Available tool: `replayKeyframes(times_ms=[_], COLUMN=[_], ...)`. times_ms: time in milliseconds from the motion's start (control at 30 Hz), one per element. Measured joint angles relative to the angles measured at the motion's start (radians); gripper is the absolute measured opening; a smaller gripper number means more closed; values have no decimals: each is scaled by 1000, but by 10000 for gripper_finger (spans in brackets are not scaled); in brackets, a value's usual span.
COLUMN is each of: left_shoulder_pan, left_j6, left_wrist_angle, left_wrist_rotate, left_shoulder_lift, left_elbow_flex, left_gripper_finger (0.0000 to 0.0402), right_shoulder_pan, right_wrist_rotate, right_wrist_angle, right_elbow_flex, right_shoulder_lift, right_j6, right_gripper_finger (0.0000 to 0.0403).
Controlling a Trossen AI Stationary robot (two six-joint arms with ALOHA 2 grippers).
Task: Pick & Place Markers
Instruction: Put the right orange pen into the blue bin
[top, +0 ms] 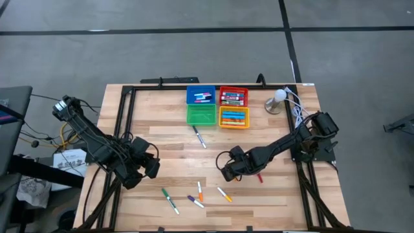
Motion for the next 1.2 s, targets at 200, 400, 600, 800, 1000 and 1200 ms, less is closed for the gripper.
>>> replayKeyframes(times_ms=[200, 400, 600, 800, 1000, 1200], left_shoulder_pan=[0, 0, 0, 0, 0, 0], left_j6=[0, 7, 8, 8, 8, 8], left_wrist_angle=[3, 3, 3, 5, 5, 6], left_wrist_rotate=[0, -11, -18, -18, -18, -30], left_shoulder_lift=[0, 0, 0, 0, 0, 0], left_elbow_flex=[0, 0, 0, 0, 0, 0], left_gripper_finger=[166, 166, 166, 166, 166, 166], right_shoulder_pan=[6, 6, 13, 13, 6, 4], right_wrist_rotate=[-1, -33, -36, -7, -15, -14], right_wrist_angle=[10, 39, 0, -45, -45, -42], right_elbow_flex=[0, -1, 37, 40, 38, 37], right_shoulder_lift=[0, 56, 120, 109, 110, 109], right_j6=[12, 19, 20, 8, -7, -14], right_gripper_finger=[112, 112, 112, 112, 95, 55])
